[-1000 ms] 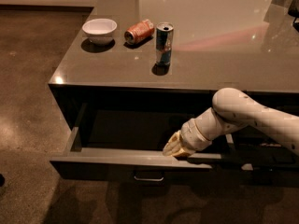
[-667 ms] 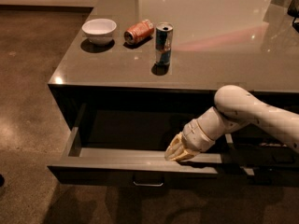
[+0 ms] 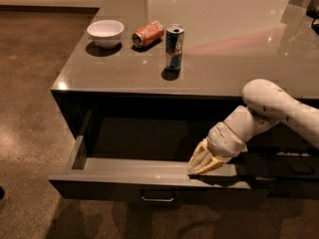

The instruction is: Open top drawer

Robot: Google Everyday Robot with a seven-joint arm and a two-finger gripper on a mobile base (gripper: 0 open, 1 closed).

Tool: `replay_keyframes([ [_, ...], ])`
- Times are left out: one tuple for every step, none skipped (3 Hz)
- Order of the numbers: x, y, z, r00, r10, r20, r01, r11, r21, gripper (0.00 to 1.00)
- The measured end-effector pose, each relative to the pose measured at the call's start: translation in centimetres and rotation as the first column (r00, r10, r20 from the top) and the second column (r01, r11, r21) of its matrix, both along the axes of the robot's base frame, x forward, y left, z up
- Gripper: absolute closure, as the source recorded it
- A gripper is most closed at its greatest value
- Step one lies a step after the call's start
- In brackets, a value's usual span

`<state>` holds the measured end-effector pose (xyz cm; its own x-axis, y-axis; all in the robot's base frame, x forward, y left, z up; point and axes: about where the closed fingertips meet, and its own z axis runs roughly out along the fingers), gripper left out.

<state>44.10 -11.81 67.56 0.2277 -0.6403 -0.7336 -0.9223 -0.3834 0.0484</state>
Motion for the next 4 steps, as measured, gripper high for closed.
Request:
replay_keyframes([
  [-1.3,-2.7,0.6,0.9986,-0.023,-0.048,0.026,0.998,0.056,1.0],
  [-1.3,-2.7,0.6,0.9986,-0.023,-0.048,0.026,0.998,0.056,1.0],
  [-1.0,-2.4,1.5,0.9988,-0.037,-0.033,0.041,0.991,0.124,1.0],
  [-0.5,-1.8,3.1,0.9967,-0.078,-0.021,0.08,0.982,0.173,1.0],
])
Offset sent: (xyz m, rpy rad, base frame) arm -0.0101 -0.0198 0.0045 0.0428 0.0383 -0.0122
